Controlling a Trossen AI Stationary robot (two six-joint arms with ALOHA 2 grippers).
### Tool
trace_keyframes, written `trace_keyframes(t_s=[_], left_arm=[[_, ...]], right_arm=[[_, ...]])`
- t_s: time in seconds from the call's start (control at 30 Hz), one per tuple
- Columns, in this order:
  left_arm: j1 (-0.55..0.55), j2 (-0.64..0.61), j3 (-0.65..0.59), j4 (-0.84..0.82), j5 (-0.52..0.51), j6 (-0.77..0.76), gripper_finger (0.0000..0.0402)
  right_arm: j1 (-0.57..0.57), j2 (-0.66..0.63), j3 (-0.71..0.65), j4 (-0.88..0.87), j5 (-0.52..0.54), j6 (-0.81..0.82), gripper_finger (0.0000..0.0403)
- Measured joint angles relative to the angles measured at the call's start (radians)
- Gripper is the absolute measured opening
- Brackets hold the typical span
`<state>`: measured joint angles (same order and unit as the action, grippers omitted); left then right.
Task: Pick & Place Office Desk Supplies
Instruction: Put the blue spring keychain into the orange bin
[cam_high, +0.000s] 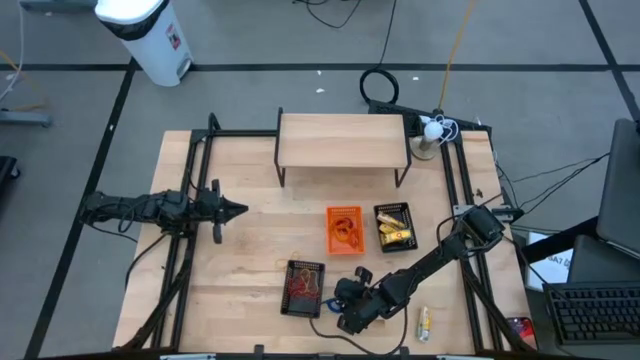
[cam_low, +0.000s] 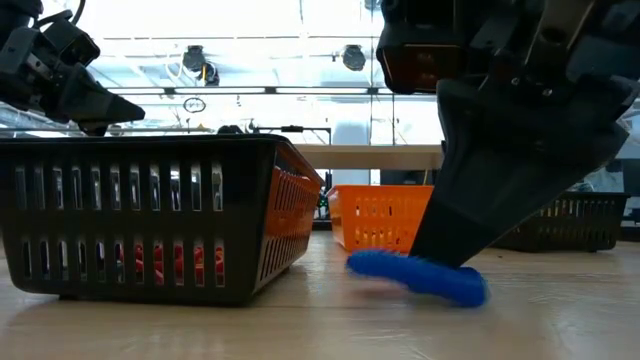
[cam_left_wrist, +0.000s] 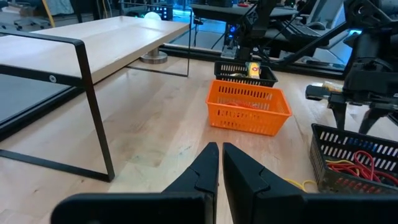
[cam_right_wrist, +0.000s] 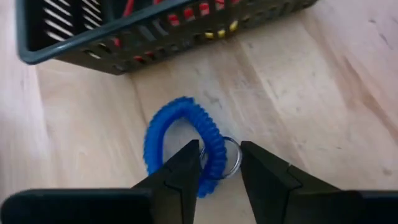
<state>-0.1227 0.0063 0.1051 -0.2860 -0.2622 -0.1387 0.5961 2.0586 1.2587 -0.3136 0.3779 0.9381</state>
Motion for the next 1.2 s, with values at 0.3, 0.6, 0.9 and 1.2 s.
trace_keyframes(t_s=[0.3,0.6,0.9,1.2], left_arm=[[0.0,0.0,0.0,0.0,0.0,0.001,0.0021],[0.0,0.0,0.0,0.0,0.0,0.003,0.0021],[0.0,0.0,0.0,0.0,0.0,0.002,0.0021],[0.0,0.0,0.0,0.0,0.0,0.006,0.0021]], right_arm=[[0.0,-0.001,-0.001,-0.001,-0.019,-0.032,0.0079],[-0.005,0.0,-0.008,-0.001,-0.011,-0.005,0.0077],[-0.02,-0.025,-0.012,0.035,-0.016,0.01,0.0019],[-0.012,-0.186,-0.016,0.146,0.063,-0.221,0.0007]])
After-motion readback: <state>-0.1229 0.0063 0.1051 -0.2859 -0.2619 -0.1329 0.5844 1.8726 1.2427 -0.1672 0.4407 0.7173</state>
